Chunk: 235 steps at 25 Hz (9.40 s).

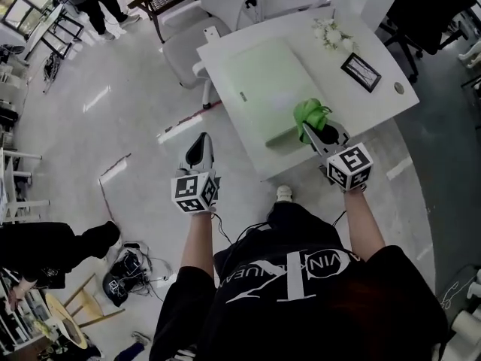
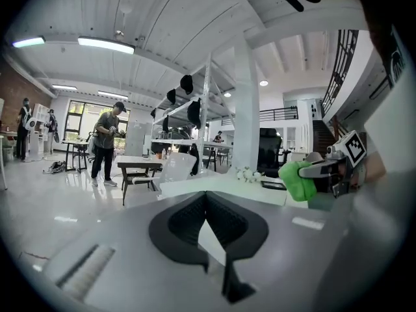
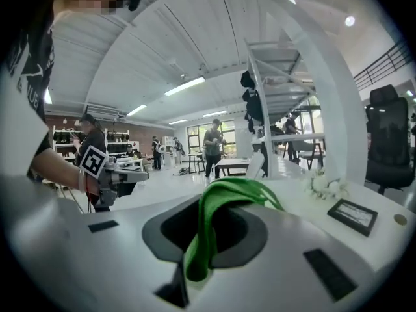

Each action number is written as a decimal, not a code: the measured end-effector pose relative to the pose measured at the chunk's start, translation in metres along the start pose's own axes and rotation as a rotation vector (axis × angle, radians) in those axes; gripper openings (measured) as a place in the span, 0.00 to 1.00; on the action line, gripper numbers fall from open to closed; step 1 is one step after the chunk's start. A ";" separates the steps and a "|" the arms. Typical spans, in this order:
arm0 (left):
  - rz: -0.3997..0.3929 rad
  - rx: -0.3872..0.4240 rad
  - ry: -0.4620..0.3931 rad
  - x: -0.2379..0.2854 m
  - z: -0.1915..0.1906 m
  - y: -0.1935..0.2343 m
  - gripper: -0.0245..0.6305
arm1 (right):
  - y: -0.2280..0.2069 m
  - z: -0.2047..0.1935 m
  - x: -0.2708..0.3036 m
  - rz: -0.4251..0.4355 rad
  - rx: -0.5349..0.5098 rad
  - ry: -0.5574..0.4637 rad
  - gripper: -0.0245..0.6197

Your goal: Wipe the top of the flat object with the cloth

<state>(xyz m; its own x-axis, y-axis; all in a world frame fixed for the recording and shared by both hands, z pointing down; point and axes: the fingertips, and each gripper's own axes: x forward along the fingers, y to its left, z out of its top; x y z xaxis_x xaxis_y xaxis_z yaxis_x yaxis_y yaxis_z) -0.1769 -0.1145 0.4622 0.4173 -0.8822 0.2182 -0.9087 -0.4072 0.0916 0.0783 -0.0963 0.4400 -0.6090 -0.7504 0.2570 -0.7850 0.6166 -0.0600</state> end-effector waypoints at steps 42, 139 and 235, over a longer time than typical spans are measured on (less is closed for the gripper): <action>-0.439 0.075 0.215 0.187 -0.049 -0.035 0.05 | -0.014 0.025 0.302 0.252 -0.282 0.345 0.10; 0.031 -0.135 0.200 0.136 -0.068 -0.074 0.05 | -0.144 -0.039 0.164 0.242 -0.087 0.468 0.10; -0.054 -0.300 0.138 0.067 -0.077 -0.099 0.05 | -0.054 -0.037 0.077 0.223 -0.084 0.344 0.10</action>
<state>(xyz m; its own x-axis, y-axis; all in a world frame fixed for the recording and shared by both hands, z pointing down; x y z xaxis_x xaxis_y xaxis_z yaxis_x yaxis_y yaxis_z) -0.0595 -0.1145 0.5429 0.4789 -0.8122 0.3331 -0.8555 -0.3468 0.3844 0.0782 -0.1789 0.4991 -0.6787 -0.4816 0.5544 -0.6174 0.7831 -0.0755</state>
